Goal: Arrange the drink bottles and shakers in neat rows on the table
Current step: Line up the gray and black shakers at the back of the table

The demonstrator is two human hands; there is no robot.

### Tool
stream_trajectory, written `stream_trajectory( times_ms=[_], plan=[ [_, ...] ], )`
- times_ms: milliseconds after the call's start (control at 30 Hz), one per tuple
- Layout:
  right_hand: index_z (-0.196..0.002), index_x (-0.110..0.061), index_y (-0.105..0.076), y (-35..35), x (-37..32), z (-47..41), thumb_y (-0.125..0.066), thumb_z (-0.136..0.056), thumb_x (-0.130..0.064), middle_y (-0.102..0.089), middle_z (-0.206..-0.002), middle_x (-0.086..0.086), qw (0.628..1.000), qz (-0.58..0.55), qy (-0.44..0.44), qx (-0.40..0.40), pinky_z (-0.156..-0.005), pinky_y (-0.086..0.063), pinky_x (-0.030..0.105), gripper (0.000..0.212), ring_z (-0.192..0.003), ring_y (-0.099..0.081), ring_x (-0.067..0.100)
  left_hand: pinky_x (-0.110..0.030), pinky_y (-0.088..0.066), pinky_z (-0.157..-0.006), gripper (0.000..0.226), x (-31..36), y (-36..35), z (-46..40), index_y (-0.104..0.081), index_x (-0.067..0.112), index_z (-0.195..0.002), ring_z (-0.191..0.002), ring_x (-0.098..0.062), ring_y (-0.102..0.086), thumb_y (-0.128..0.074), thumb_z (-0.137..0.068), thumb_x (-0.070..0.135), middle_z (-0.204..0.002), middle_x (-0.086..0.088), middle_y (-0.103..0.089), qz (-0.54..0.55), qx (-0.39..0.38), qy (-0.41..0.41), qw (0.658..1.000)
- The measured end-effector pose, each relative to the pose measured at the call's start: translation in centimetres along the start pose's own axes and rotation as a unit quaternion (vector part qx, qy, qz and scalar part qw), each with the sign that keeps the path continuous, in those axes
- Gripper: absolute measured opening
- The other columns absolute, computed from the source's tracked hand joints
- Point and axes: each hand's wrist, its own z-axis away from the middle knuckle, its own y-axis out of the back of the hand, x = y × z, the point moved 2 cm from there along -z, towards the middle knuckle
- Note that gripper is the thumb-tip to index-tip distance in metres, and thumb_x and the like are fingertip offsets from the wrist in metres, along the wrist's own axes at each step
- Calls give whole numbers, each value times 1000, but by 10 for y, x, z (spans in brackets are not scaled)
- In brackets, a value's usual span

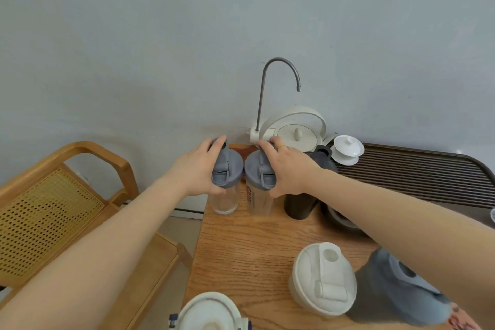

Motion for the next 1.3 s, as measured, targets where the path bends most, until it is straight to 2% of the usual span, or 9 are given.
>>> stream_trajectory(
  times_ms=[133,267,433,633,900,1033,1133,1200,1300],
  plan=[
    [-145,-12,-4,-1,-5,-1,-76,-63,-50,-24,-145,20,1000,-2,-29,2,-105,-33,42,115,-126,-39,39,-42,-45,-97,119,-2,-3,-4,3,17,-148,-130,-30,-38,-78,-65,45,-151,-10,-20,5,-5,5,1000],
    [-147,-16,5,26,22,20,-70,-60,-66,2,-157,18,999,21,-49,-2,-116,1,50,125,-145,1,31,-45,-10,-117,130,13,2,2,15,21,-146,-145,-32,6,-73,-60,63,-156,-14,18,-50,34,4,998],
    [-147,-15,0,16,65,62,-75,-62,-58,-15,-154,15,972,-135,-188,-35,-111,-28,45,121,-139,-23,33,-38,-6,-117,111,58,3,-4,8,27,-147,-146,-25,1,-64,-71,62,-158,-6,12,-56,62,-125,989],
    [-144,-22,-5,-11,63,54,-82,-62,-31,-29,-141,17,963,-204,-174,2,-98,-45,43,113,-119,-48,36,-35,-48,-89,93,72,-12,-18,-3,26,-148,-134,-28,-36,-61,-81,52,-159,-7,5,-54,22,-92,994],
    [-144,-26,-6,-12,73,67,-79,-68,-19,-26,-147,8,968,-237,-78,-19,-103,-42,39,105,-124,-46,30,-34,-50,-84,87,78,-12,-13,-6,22,-148,-126,-29,-45,-60,-84,45,-158,-12,-1,-80,33,-71,994],
    [-147,-26,-3,7,75,77,-74,-75,-31,-6,-157,11,987,-135,-79,-49,-113,-28,46,102,-140,-22,34,-42,-29,-111,97,82,-5,-6,0,23,-148,-142,-33,-17,-63,-79,50,-158,-13,7,-65,10,-54,996],
    [-138,-25,-33,48,74,120,-65,-82,-37,-40,-143,2,979,-194,-64,-10,-104,-38,33,66,-129,-42,20,-41,-16,-116,89,103,11,12,0,25,-148,-144,-29,-7,-58,-84,47,-158,-9,6,-37,57,-86,994],
    [-128,-35,-43,64,70,162,-67,-81,-34,-51,-127,-14,961,-270,-19,-63,-95,-40,20,53,-117,-50,5,-37,-22,-114,76,126,25,28,-11,24,-148,-142,-23,-17,-54,-88,43,-158,-5,-9,-3,74,-128,989],
    [-130,-42,-39,52,60,209,-74,-71,-45,-45,-131,-20,956,-202,29,-210,-102,-40,27,69,-120,-44,2,-34,-38,-105,62,159,34,47,-26,26,-144,-134,-15,-35,-52,-90,41,-152,5,-25,11,51,-168,984]
  ],
)
